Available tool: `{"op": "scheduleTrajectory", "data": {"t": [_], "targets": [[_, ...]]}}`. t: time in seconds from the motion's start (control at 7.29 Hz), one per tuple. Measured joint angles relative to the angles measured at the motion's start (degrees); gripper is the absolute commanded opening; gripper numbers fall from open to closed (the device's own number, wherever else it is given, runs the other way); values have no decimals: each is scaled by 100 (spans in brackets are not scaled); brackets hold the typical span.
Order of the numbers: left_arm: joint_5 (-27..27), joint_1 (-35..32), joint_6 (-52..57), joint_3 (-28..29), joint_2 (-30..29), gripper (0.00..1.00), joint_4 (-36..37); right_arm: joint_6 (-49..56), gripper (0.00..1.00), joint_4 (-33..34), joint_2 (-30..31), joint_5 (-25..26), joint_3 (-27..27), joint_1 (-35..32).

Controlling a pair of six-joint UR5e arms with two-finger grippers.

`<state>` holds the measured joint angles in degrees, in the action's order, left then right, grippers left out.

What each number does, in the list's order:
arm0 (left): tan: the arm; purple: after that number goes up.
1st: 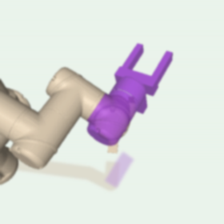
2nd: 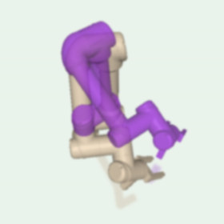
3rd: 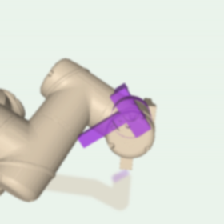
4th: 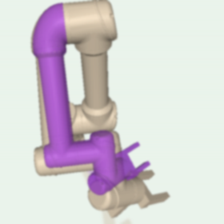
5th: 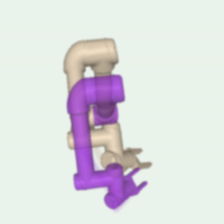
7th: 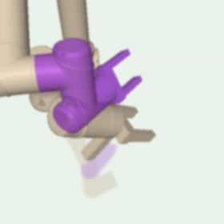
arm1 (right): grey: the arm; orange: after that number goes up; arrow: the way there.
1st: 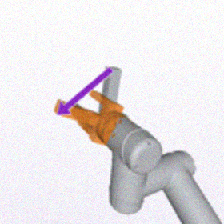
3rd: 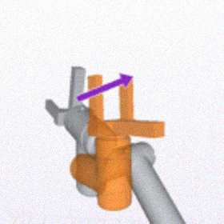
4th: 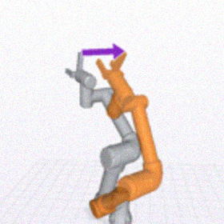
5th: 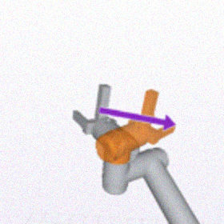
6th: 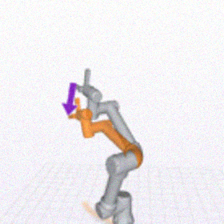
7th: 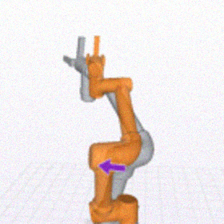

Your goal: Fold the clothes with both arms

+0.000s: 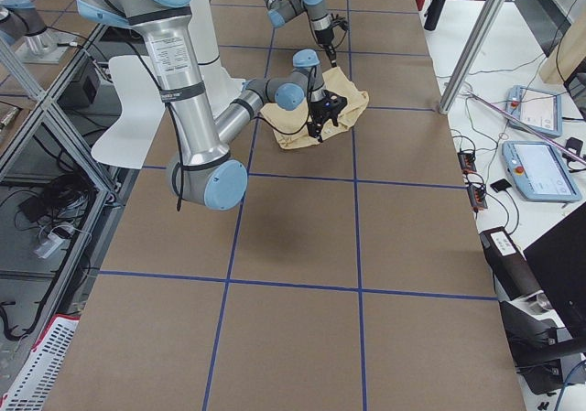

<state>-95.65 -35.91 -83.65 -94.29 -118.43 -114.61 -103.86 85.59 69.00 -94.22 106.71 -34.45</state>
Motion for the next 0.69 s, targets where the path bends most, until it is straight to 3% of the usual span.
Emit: {"op": "scheduleTrajectory", "data": {"t": [0.27,0.41,0.55,0.69], "targets": [[2,-472,285,1349,-631,0,-922,-11,100,-8,-27,0,16,10],[2,-637,428,2126,-1010,24,-1408,-26,100,-11,-75,0,21,30],[2,-790,618,2644,-1269,36,-1680,-45,100,-11,-157,6,29,82],[0,-886,744,2888,-1384,41,-1788,-63,100,-12,-257,24,37,168]]}}
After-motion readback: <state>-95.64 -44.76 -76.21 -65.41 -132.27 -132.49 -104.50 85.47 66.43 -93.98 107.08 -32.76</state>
